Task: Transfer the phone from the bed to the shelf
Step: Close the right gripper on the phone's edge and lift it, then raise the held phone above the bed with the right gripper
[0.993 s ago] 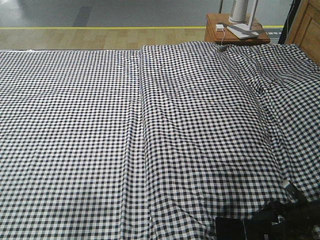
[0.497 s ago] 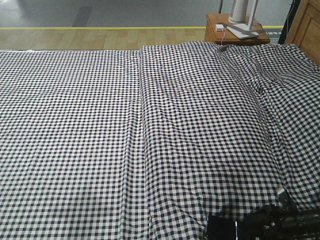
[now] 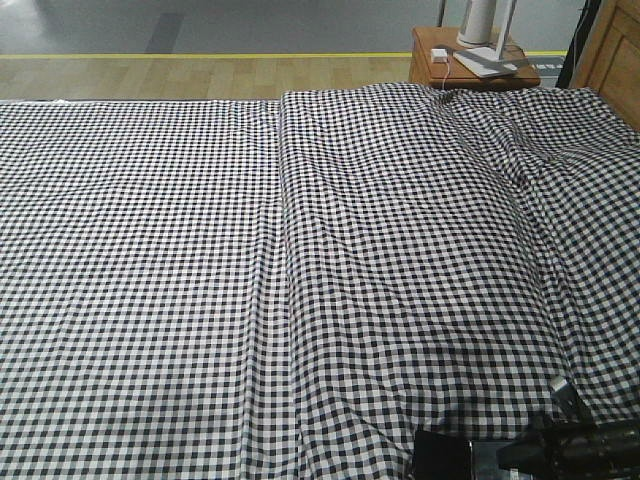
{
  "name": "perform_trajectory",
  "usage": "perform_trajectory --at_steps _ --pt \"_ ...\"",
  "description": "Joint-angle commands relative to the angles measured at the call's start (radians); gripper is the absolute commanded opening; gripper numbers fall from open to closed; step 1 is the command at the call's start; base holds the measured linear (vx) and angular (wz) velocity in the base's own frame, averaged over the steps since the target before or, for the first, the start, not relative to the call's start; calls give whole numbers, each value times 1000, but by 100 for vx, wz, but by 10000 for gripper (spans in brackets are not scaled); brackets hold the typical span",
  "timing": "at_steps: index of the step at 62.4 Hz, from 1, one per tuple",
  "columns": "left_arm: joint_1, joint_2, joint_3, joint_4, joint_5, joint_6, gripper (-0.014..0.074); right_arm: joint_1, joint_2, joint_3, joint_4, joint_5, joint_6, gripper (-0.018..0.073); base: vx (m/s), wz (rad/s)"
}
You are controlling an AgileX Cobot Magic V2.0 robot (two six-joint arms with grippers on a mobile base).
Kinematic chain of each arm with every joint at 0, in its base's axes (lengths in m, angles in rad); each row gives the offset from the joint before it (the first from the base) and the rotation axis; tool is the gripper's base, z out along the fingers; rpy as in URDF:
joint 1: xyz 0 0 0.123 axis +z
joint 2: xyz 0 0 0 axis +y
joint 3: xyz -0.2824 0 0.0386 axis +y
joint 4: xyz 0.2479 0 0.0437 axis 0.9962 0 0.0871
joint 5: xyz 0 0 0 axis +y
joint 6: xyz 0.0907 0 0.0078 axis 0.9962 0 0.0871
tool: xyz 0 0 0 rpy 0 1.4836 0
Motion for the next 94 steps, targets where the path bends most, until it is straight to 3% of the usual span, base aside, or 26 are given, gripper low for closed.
perform_trajectory --at_steps 1,16,29,45,94 --pt "-4 -13 -21 -9 -72 -6 1 6 -40 3 -1 168 -14 -15 0 0" --pt "-4 -13 -21 -9 -72 -6 1 6 -95 6 -22 168 -14 -11 0 0" --pt "-4 -13 -21 -9 -72 -6 1 8 -214 6 -81 169 97 -8 0 0" --pt "-4 -13 -21 -9 -72 -6 1 45 -427 6 -97 169 142 -4 0 0" --pt "-4 -13 -21 -9 -72 -6 1 399 -1153 6 -21 169 218 -3 0 0"
